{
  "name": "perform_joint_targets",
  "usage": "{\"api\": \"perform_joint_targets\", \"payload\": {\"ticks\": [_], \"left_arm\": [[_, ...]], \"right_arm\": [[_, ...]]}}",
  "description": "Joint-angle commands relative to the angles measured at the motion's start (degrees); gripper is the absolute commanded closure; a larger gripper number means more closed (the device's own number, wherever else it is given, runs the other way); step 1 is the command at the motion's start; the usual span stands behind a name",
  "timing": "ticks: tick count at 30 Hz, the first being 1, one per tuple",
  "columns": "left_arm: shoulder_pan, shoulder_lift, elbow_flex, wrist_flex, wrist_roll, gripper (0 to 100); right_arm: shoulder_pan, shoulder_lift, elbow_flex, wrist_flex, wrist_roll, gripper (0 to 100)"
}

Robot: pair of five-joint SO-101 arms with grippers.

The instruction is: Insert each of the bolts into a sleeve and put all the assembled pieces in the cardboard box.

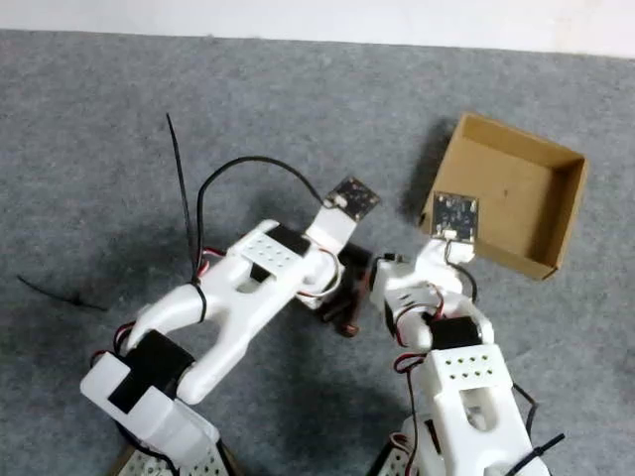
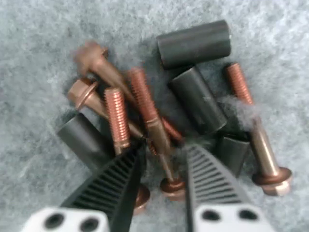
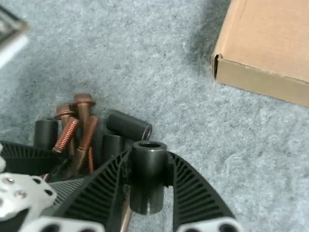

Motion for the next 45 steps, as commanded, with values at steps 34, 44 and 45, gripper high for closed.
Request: {"api": "perform_joint_targets", "payload": {"ticks": [34, 44, 45], "left_arm": [[-40.7, -30.6, 12.3, 11.1, -79.5, 100], [-40.6, 0.7, -20.2, 22.7, -68.4, 98], [-40.5, 3.9, -24.6, 25.8, -66.4, 96]], "right_arm": [[0.4, -1.1, -0.5, -1.7, 0.6, 99.5], [0.4, -1.1, -0.5, -1.7, 0.6, 99.3], [0.4, -1.1, -0.5, -1.7, 0.6, 99.2]]}}
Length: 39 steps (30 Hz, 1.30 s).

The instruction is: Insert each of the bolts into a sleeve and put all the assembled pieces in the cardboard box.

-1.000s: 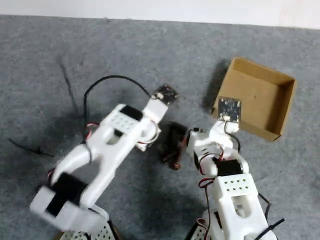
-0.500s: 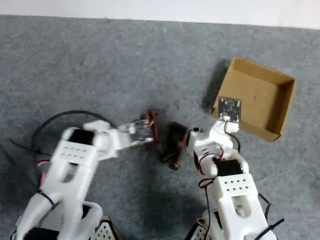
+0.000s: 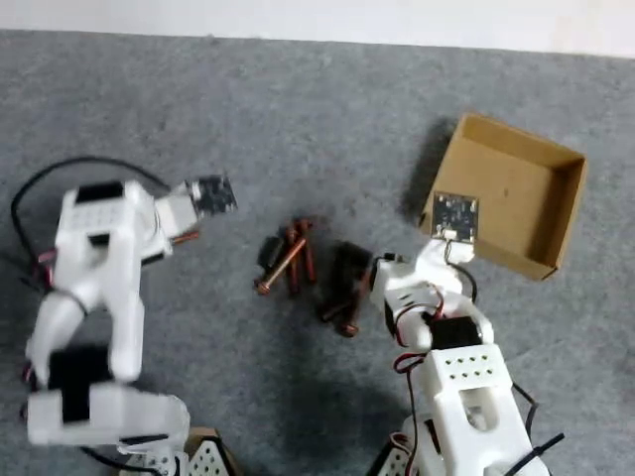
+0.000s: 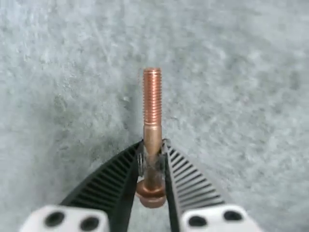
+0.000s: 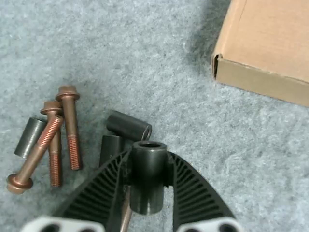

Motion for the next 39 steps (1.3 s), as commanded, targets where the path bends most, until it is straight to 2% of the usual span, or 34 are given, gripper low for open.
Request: {"api": "perform_joint_targets", "payload": {"ticks": [1, 4, 8, 10, 13, 17, 19, 21, 22, 27, 31, 39], "left_arm": [[0.8, 12.5, -21.2, 11.4, 7.6, 91], [0.7, 19.9, -32.0, 17.8, 15.2, 78], [0.5, 27.5, -43.6, 22.4, 24.8, 79], [0.7, 29.8, -48.1, 25.7, 33.0, 79], [0.2, 31.4, -53.2, 29.5, 56.7, 79], [0.1, 31.5, -54.5, 35.4, 93.9, 79], [2.6, 31.8, -53.8, 35.6, 109.0, 79], [4.3, 31.9, -52.3, 35.6, 120.2, 79], [4.5, 32.0, -50.7, 35.7, 123.8, 79], [4.4, 31.9, -47.1, 35.7, 131.9, 79], [3.4, 32.0, -46.5, 33.6, 139.3, 79], [-0.7, 32.0, -46.5, 29.5, 145.3, 79]], "right_arm": [[0.4, -1.1, -0.4, -2.2, 0.6, 99.2], [0.4, -1.0, 2.8, -6.8, 0.6, 99.2], [0.3, -1.1, 5.5, -10.8, 0.6, 99.2], [0.3, -1.1, 5.4, -10.8, 0.6, 99.2], [0.3, -1.1, 5.4, -10.8, 0.6, 99.2], [0.3, -1.1, 5.4, -10.8, 0.6, 99.2], [0.3, -1.1, 5.4, -10.8, 0.6, 99.2], [0.3, -1.1, 5.4, -10.8, 0.6, 99.2], [0.3, -1.1, 5.4, -10.8, 0.6, 99.2], [0.3, -1.1, 5.4, -10.9, 0.7, 99.2], [0.1, -1.1, 5.8, -10.9, 4.5, 99.2], [-1.7, -1.2, 5.8, -10.9, 5.0, 99.2]]}}
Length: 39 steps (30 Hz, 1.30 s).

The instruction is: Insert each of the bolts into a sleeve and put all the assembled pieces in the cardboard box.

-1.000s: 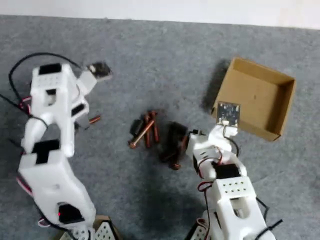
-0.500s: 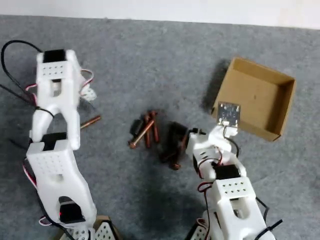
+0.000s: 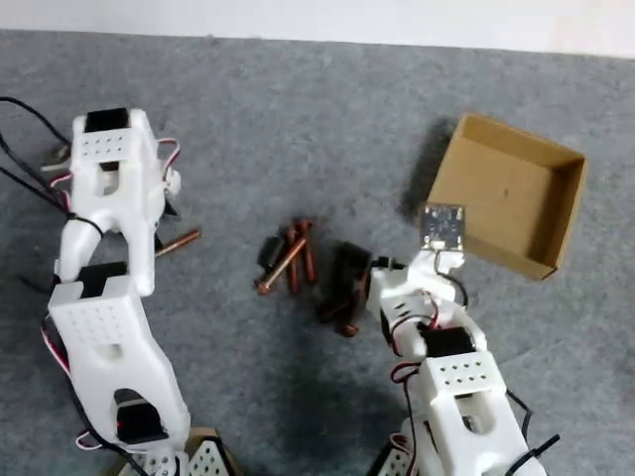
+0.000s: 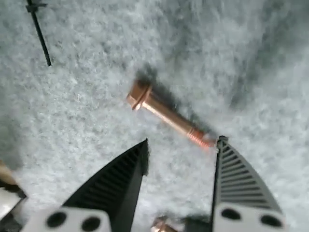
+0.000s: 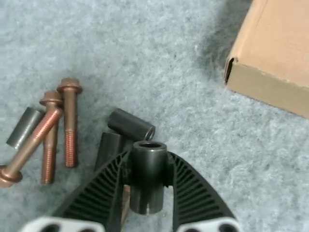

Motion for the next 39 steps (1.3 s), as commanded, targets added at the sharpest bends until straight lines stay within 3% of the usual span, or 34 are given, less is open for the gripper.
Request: {"api": "perform_joint_targets", "payload": {"ticks": [1, 9, 18, 30, 39], "left_arm": [[-2.1, -0.7, -0.3, -1.9, 2.6, 79], [-1.7, -0.7, 5.5, -3.7, 2.7, 79], [-2.6, -0.9, 18.9, -23.9, 4.0, 79], [-5.0, -1.0, 18.9, -24.8, 10.5, 79], [-8.0, -1.1, 18.9, -25.6, 10.9, 79]], "right_arm": [[-0.9, -1.1, -0.6, -1.8, 0.4, 99.2], [-0.9, -1.1, -0.6, -1.8, 0.4, 99.2], [-0.9, -1.1, -0.6, -1.8, 0.4, 99.2], [-0.9, -1.1, -0.6, -1.8, 0.4, 99.2], [-0.9, -1.1, -0.6, -1.8, 0.4, 99.2]]}}
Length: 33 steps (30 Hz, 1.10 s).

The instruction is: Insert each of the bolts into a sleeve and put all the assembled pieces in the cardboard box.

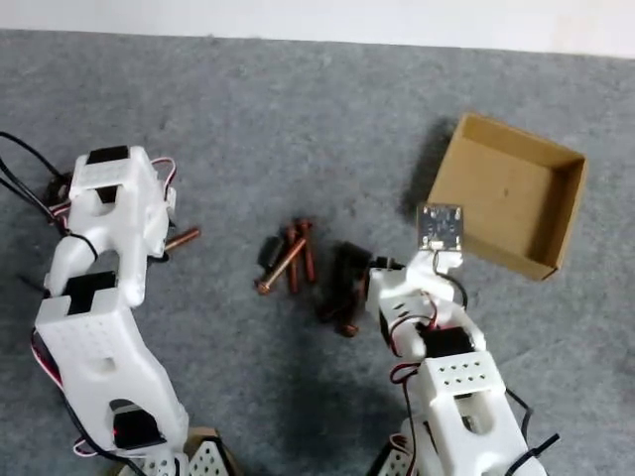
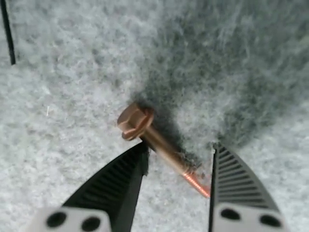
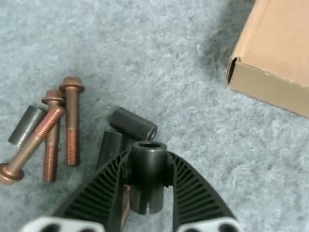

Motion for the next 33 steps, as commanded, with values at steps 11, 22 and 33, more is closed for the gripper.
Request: {"api": "perform_joint_targets", "payload": {"ticks": [11, 22, 33], "left_arm": [[-6.3, -0.4, 0.3, -2.5, 1.0, 87], [-4.7, -0.9, -0.1, -1.8, 1.0, 99], [9.5, -9.9, 0.3, 5.0, -0.2, 100]], "right_arm": [[-0.3, -1.2, -0.6, -1.8, 0.4, 99.2], [-2.5, -1.1, -0.6, -2.0, 0.5, 99.2], [-13.8, -1.5, 4.5, -9.7, 11.6, 99.3]]}}
